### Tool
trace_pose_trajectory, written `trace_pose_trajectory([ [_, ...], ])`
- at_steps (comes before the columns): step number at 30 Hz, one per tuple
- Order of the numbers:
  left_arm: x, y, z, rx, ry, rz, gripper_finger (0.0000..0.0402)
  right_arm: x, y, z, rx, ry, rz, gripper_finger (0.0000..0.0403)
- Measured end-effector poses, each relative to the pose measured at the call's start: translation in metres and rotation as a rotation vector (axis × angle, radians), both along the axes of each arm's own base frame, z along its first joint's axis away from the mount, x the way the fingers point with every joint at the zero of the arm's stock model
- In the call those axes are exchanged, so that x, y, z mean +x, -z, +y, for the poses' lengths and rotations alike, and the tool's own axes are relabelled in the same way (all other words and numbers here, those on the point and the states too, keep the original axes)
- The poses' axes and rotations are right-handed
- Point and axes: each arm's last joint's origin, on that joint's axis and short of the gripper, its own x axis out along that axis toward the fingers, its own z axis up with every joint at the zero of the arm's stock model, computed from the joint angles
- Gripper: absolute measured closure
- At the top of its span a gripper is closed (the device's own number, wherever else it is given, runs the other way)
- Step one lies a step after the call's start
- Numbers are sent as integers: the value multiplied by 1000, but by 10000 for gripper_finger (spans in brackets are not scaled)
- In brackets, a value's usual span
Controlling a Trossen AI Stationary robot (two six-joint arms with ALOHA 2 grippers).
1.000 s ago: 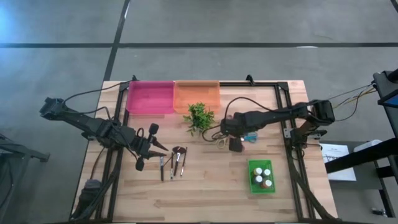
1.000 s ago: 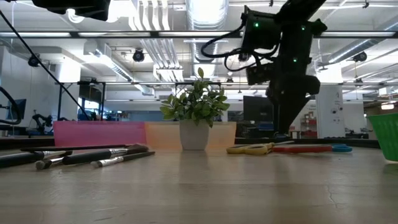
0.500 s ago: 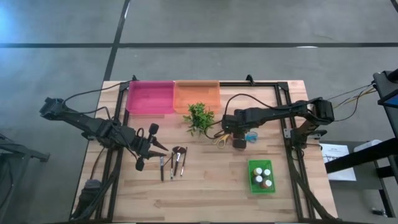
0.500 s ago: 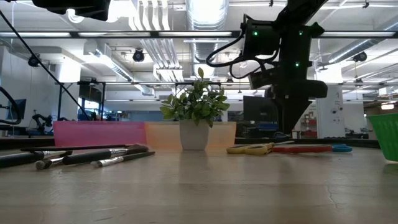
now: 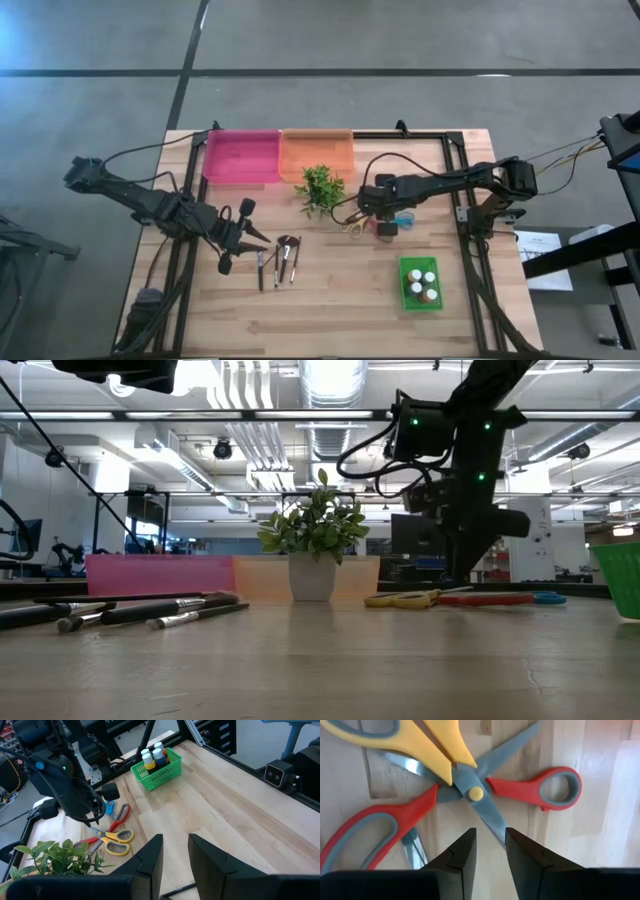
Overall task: Pick & Place Paint Supplies
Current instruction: Put the yellow scissors into the pink bin
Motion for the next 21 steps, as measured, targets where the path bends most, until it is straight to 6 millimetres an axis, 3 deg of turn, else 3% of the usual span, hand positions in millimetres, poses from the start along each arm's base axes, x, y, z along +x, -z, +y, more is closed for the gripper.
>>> trace_pose_trajectory([
  [12,0,0,0,0,0,0,302,-2,4,-1,-34,-45,11,197],
  [21,1,7,0,15,9,-17,302,-3,6,-4,-23,-38,10,188],
])
